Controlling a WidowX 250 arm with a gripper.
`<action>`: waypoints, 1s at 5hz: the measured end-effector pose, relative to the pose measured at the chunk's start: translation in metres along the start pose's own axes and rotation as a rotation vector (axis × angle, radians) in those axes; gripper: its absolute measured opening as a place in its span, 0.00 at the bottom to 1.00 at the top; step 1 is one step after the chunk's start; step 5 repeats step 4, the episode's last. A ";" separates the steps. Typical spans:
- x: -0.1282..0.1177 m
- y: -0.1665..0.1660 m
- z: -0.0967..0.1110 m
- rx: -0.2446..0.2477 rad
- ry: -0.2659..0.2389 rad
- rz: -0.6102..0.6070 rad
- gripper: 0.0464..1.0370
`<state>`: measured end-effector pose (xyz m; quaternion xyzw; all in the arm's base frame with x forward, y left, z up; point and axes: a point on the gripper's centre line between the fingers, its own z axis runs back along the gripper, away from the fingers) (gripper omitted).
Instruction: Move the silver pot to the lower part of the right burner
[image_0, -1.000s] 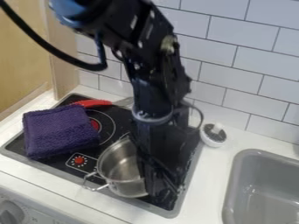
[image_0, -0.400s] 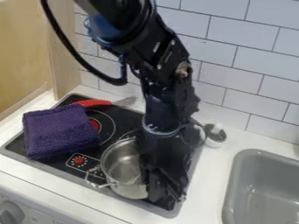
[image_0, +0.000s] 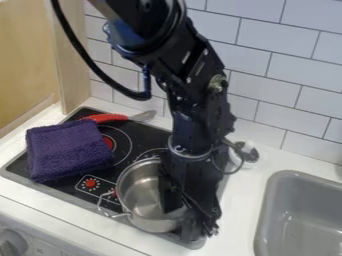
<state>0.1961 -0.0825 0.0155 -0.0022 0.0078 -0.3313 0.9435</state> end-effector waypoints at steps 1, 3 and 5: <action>0.000 -0.004 0.010 -0.021 -0.018 -0.021 0.98; -0.008 -0.003 0.043 -0.079 -0.077 -0.063 0.96; -0.006 0.006 0.061 -0.061 -0.171 -0.032 0.96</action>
